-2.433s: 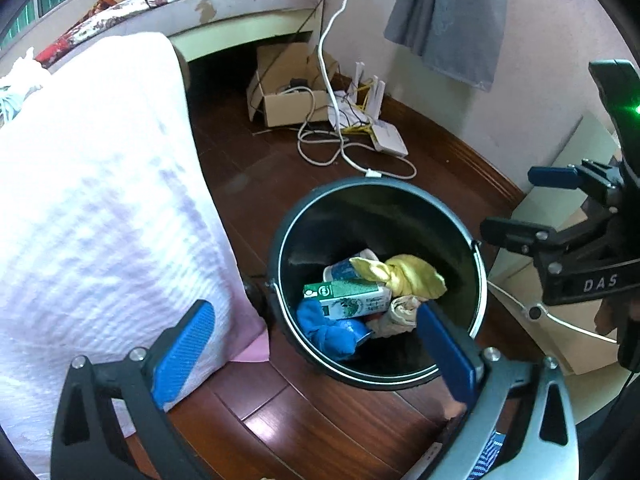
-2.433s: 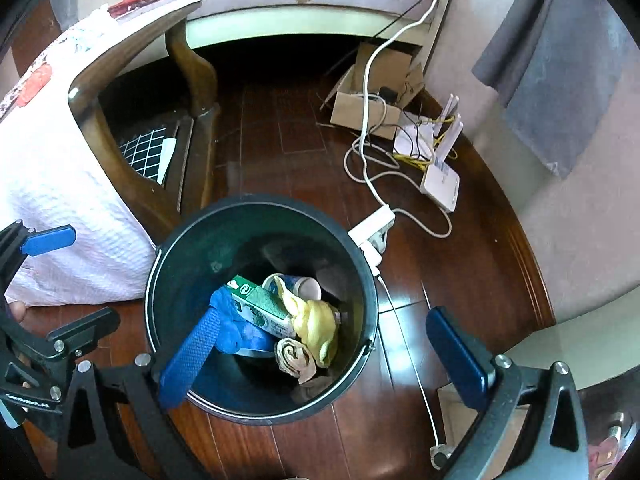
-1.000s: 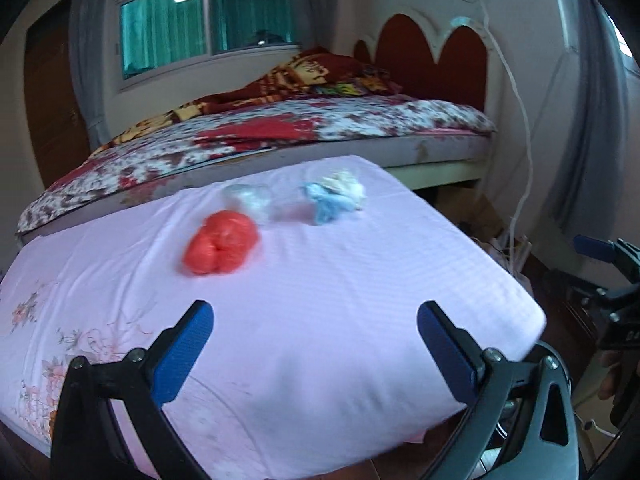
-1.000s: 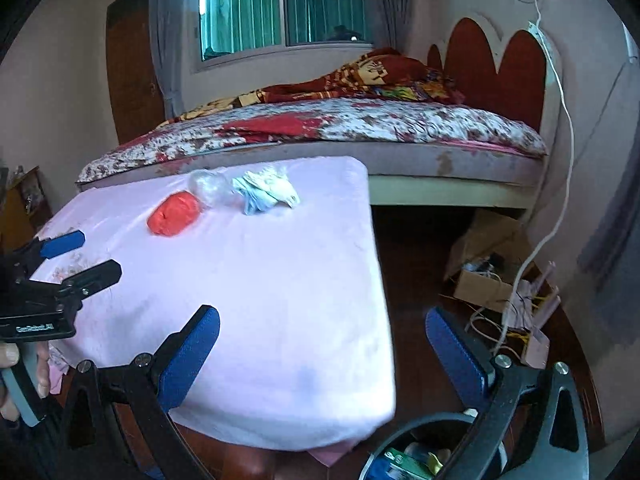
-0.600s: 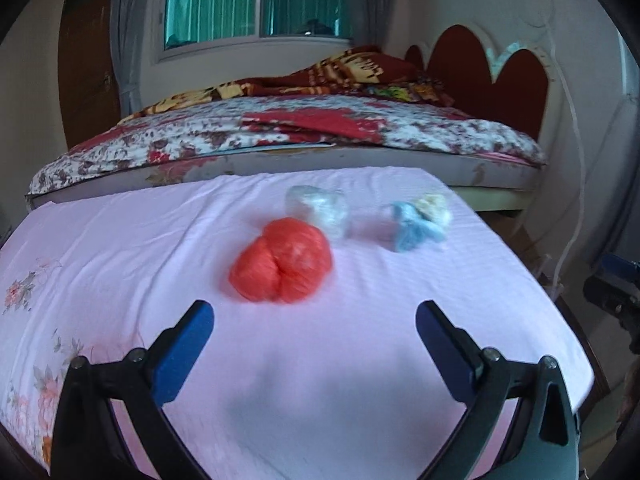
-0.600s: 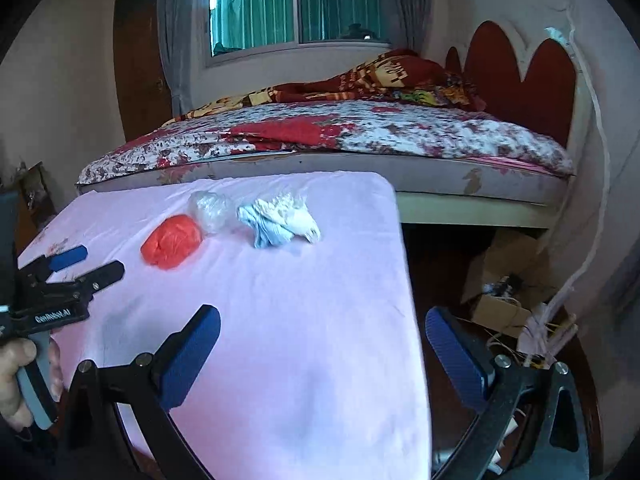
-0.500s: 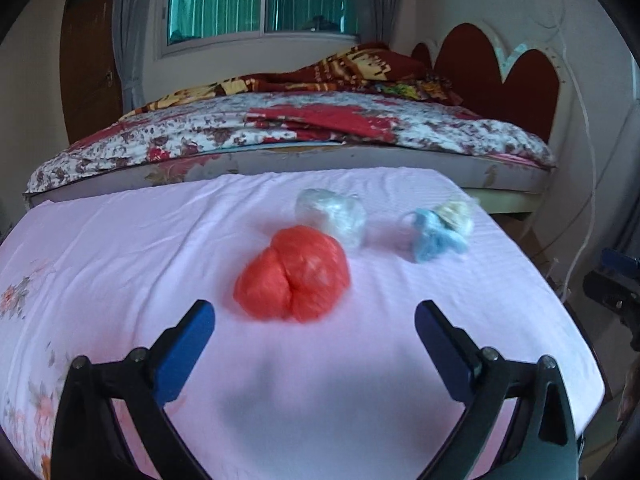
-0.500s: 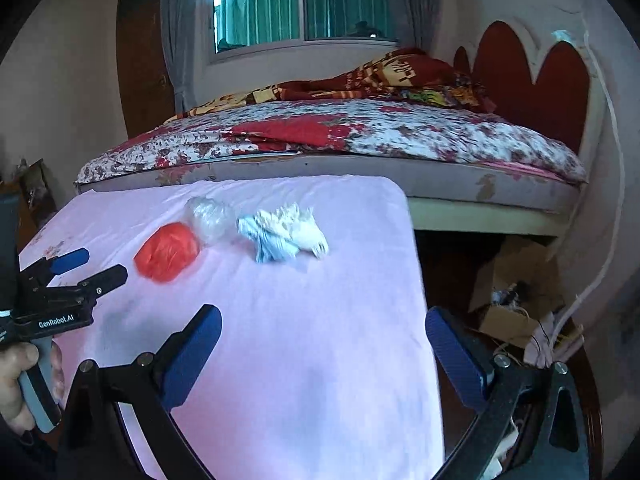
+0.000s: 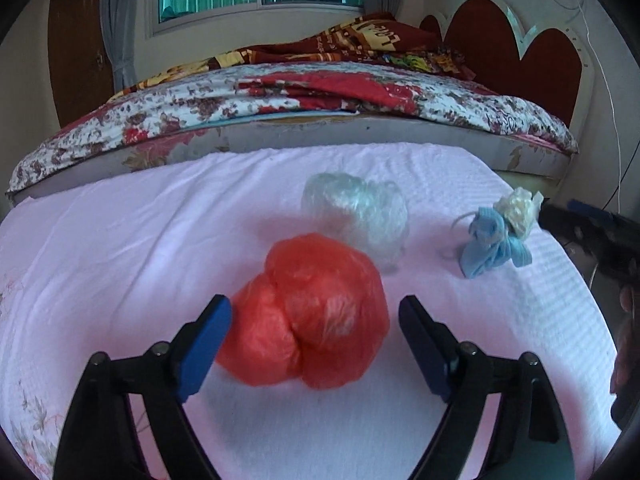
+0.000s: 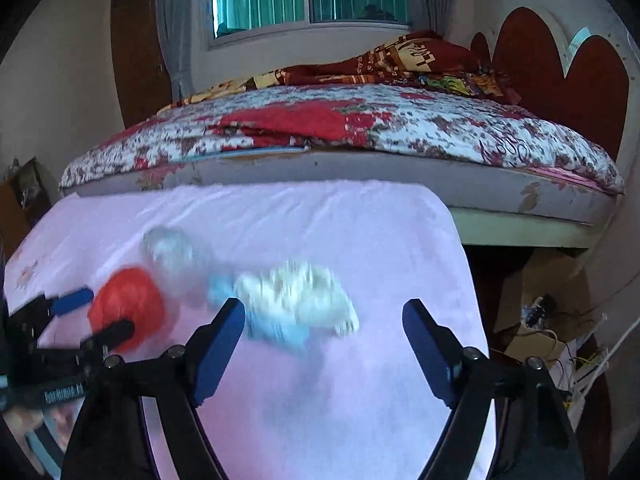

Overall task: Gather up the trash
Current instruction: 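Grasp the white tissue with the right tool while the left tool grasps the red plastic bag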

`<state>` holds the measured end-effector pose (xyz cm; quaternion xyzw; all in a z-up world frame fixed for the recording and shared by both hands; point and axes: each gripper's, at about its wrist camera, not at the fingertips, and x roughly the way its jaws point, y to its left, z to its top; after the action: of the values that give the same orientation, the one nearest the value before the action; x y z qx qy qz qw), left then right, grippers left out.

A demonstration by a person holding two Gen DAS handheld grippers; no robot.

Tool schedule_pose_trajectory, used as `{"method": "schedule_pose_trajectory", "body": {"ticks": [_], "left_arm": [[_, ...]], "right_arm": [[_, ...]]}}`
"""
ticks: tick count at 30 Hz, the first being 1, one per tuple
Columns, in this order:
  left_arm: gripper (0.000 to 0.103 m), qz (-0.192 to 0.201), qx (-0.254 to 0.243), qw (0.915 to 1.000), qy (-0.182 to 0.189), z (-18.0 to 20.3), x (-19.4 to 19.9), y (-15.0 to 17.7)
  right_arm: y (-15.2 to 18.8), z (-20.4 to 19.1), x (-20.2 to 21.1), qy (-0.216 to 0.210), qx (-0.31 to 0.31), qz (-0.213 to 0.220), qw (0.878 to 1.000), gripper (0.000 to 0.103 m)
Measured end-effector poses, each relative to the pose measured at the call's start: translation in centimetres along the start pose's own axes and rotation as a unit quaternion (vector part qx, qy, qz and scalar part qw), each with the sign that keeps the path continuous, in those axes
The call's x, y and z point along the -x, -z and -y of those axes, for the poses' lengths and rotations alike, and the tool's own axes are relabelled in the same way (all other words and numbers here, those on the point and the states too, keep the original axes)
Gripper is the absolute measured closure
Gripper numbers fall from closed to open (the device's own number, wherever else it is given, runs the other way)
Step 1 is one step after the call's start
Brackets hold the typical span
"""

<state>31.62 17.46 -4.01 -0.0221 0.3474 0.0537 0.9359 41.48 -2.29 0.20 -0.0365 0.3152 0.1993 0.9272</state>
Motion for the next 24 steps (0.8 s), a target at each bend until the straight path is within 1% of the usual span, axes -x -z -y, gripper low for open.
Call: {"method": "schedule_pose_trajectory", "body": {"ticks": [3,5,7,8,10,13,15,17,18,20,21,22,24], "left_arm": [[0.017,-0.002,0.009,1.0000,0.003,-0.2,-0.7,-0.5],[0.017,-0.013,0.017,0.9998,0.005,-0.3,-1.7,-0.8],[0.017,-0.018,0.023,0.9995,0.008,-0.2,-2.1,-0.8],[0.017,-0.021,0.023,0.9995,0.008,-0.2,-2.2,-0.8],[0.020,-0.024,0.018,0.9995,0.009,-0.1,-2.2,-0.7],[0.024,-0.021,0.012,0.9997,0.011,0.0,-1.8,-0.6],[0.024,-0.023,0.012,0.9996,0.013,0.0,-1.8,-0.6],[0.024,-0.023,0.012,0.9996,0.011,0.0,-1.8,-0.6],[0.024,-0.023,0.012,0.9996,0.010,0.0,-1.8,-0.6],[0.024,-0.024,0.010,0.9996,0.008,0.2,-2.0,-0.6],[0.024,-0.025,0.010,0.9996,0.006,0.2,-2.1,-0.6],[0.024,-0.026,0.010,0.9996,0.004,0.2,-2.2,-0.6],[0.024,-0.024,0.012,0.9996,0.004,0.1,-2.1,-0.6]], "right_arm": [[-1.9,-0.1,-1.5,0.000,-0.012,0.000,1.000,0.020],[-2.9,-0.2,-3.3,-0.006,-0.021,-0.021,1.000,0.020],[-2.9,-0.3,-4.4,-0.002,-0.022,-0.041,0.999,0.021],[-2.7,-0.1,-4.6,-0.002,-0.023,-0.049,0.999,0.023],[-1.6,0.4,-4.3,0.000,-0.022,-0.057,0.998,0.029],[0.4,2.0,-3.0,0.011,-0.027,-0.061,0.998,0.030],[1.7,3.2,-2.4,0.005,-0.044,-0.067,0.997,0.032],[2.4,3.9,-2.0,0.006,-0.053,-0.067,0.996,0.035],[2.6,4.0,-1.8,0.004,-0.058,-0.066,0.996,0.039],[2.7,3.8,-1.9,-0.001,-0.055,-0.069,0.996,0.039],[2.8,3.6,-2.1,-0.002,-0.050,-0.074,0.996,0.042],[2.9,3.4,-2.3,-0.007,-0.048,-0.082,0.995,0.046],[3.3,3.3,-2.0,-0.001,-0.049,-0.083,0.995,0.046]]}}
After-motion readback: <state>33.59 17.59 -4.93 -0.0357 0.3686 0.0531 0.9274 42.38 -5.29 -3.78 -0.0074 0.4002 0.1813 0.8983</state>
